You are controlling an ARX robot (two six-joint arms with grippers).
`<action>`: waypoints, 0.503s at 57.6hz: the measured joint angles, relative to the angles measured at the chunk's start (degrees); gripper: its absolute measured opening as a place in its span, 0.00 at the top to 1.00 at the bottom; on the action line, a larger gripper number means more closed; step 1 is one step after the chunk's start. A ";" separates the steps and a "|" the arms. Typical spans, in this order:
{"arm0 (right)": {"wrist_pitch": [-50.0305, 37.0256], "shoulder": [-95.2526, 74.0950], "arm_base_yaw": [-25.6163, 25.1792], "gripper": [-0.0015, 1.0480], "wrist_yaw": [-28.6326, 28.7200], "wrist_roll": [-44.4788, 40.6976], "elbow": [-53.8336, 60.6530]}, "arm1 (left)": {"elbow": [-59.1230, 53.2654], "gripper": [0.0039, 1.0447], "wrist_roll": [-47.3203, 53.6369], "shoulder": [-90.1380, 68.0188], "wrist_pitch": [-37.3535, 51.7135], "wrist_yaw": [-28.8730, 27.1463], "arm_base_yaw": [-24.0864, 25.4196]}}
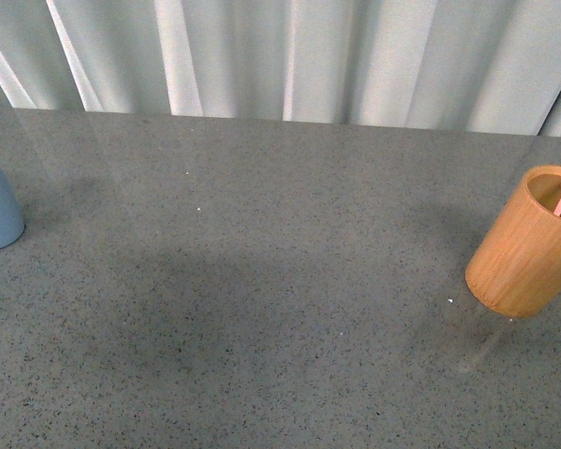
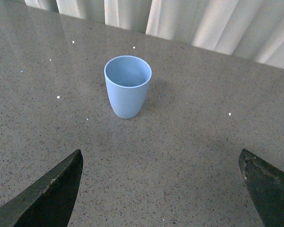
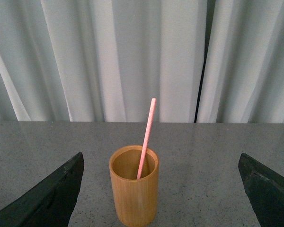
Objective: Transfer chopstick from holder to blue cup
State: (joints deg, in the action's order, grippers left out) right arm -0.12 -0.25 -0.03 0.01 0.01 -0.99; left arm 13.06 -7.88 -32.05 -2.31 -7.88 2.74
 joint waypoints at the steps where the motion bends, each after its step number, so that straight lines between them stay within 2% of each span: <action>1: 0.00 0.00 0.00 0.10 0.02 0.02 0.00 | 1.68 0.06 0.39 -2.80 0.11 0.72 0.63; 7: 0.00 0.00 0.00 0.10 0.00 0.02 0.00 | 9.79 0.06 3.69 -14.88 -0.90 2.49 2.23; 15: 0.00 0.00 0.00 0.10 0.02 0.00 0.00 | 22.73 0.06 7.39 -31.82 -11.17 8.11 4.31; 19: 0.00 0.00 0.00 0.10 0.00 0.02 0.00 | 31.15 0.06 10.73 -42.84 -14.34 7.39 5.99; 29: 0.00 0.00 0.00 0.10 0.02 0.00 0.00 | 39.80 0.06 13.60 -52.43 -16.85 7.52 6.60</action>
State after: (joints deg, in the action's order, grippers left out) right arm -0.12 -0.25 -0.03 0.03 0.01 -0.99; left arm 52.86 5.72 -84.49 -19.16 -0.36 9.34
